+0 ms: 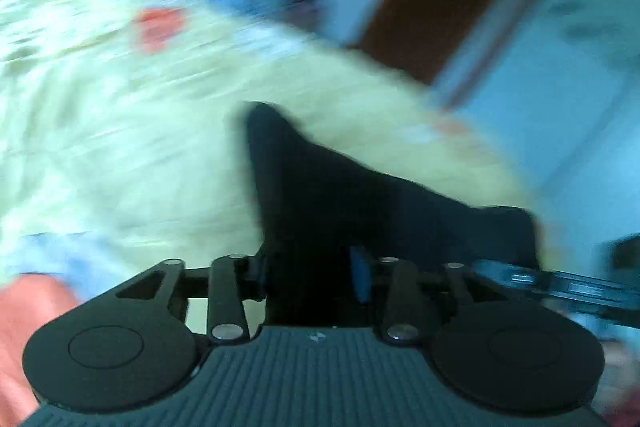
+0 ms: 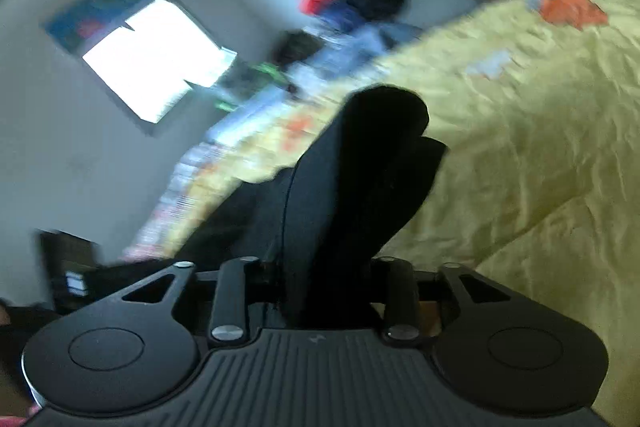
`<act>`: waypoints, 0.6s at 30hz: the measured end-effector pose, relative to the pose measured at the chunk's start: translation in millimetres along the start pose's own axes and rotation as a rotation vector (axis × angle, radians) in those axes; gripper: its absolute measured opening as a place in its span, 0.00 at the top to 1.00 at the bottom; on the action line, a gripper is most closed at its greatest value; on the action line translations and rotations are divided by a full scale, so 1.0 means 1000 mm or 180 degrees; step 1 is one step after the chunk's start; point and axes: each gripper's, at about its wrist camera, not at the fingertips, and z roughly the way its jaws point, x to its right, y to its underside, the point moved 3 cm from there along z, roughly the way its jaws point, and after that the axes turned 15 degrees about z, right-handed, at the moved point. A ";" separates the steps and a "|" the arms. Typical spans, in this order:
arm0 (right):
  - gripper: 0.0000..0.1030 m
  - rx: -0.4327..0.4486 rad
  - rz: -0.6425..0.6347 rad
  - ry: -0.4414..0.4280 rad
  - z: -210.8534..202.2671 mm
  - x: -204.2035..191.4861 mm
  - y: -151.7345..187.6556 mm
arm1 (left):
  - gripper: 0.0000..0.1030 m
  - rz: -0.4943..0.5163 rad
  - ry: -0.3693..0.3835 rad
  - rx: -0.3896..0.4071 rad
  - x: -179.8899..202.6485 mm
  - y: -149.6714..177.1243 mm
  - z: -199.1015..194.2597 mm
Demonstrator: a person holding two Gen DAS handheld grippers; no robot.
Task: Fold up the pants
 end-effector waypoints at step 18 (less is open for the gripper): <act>0.48 0.0342 -0.0705 0.0610 -0.025 -0.033 0.070 | 0.11 0.0338 -0.0799 0.0174 0.040 0.051 -0.038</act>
